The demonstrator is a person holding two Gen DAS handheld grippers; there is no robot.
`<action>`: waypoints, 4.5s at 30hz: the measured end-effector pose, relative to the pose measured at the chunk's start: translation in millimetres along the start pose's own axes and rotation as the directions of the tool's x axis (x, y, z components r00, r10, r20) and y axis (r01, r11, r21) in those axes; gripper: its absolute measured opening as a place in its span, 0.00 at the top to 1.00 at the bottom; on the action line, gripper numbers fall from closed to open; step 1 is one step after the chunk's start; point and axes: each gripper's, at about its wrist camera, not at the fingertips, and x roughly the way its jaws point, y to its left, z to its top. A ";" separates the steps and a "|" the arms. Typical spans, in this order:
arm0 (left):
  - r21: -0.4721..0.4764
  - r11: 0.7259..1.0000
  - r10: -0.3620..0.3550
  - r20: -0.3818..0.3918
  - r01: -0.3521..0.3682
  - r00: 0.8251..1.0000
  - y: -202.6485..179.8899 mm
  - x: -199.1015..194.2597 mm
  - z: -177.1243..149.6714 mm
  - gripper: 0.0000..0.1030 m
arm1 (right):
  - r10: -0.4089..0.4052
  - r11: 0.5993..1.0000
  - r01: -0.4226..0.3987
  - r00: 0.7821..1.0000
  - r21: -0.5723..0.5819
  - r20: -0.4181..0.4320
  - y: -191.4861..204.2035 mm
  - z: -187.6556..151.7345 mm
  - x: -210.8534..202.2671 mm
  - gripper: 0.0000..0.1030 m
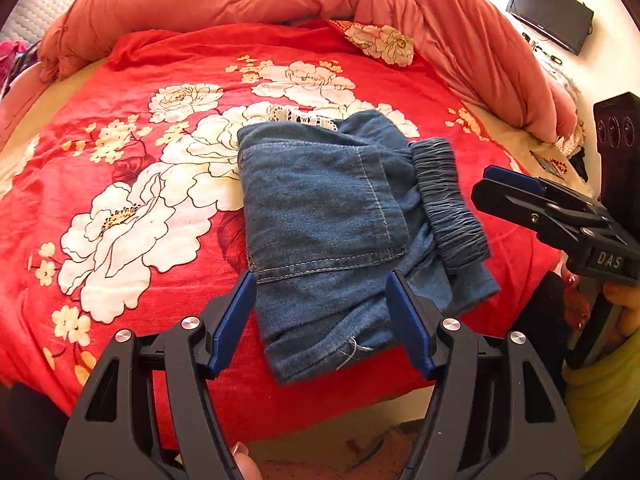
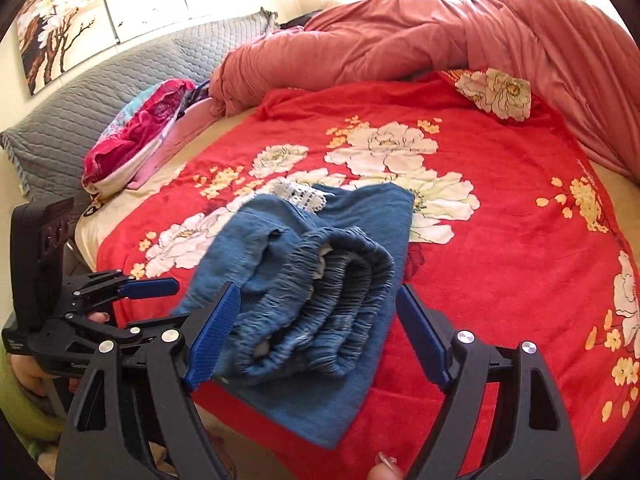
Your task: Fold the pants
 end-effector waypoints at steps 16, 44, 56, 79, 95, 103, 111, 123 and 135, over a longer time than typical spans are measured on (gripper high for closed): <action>0.003 1.000 -0.018 0.038 0.017 0.999 2.1 -24.4 -3.6 0.37 | -0.022 1.000 0.022 0.999 0.005 0.038 20.1 -4.2 -23.8 0.23; -0.136 0.991 0.010 0.028 -0.006 1.000 50.8 -16.1 -9.7 0.10 | -0.140 0.981 0.139 0.990 0.132 0.004 -4.7 -22.9 -20.6 0.07; -0.202 0.977 -0.069 -0.005 0.066 0.998 51.8 12.4 3.8 0.10 | -0.139 0.961 0.139 0.990 0.241 -0.017 -28.8 -21.6 -5.3 0.07; -0.175 0.982 -0.073 -0.029 0.067 0.997 45.3 55.4 22.7 0.10 | -0.063 0.970 0.088 0.991 0.228 -0.114 -62.7 -5.0 48.1 0.27; -0.163 0.984 -0.079 -0.019 0.075 0.997 39.4 60.0 26.6 0.10 | 0.102 0.972 -0.082 0.992 0.220 -0.079 -63.2 -5.1 68.4 0.45; -0.165 0.984 -0.073 -0.012 0.070 0.997 36.9 63.9 29.9 0.11 | 0.128 0.966 -0.109 0.990 0.235 -0.065 -58.9 -3.2 72.7 0.59; -0.176 0.979 -0.103 0.021 0.105 0.994 29.3 61.5 31.6 0.42 | 0.143 0.965 -0.132 0.989 0.225 -0.035 -56.3 -6.2 72.6 0.73; -0.081 0.990 -0.107 0.080 0.113 0.991 18.4 43.8 35.3 0.65 | 0.089 0.987 -0.094 0.995 0.133 0.043 -37.8 -3.2 53.4 0.81; -0.061 0.986 -0.146 0.116 0.154 0.982 21.5 31.9 49.0 0.72 | 0.071 0.992 -0.077 0.996 0.096 0.062 -27.3 8.5 49.5 0.83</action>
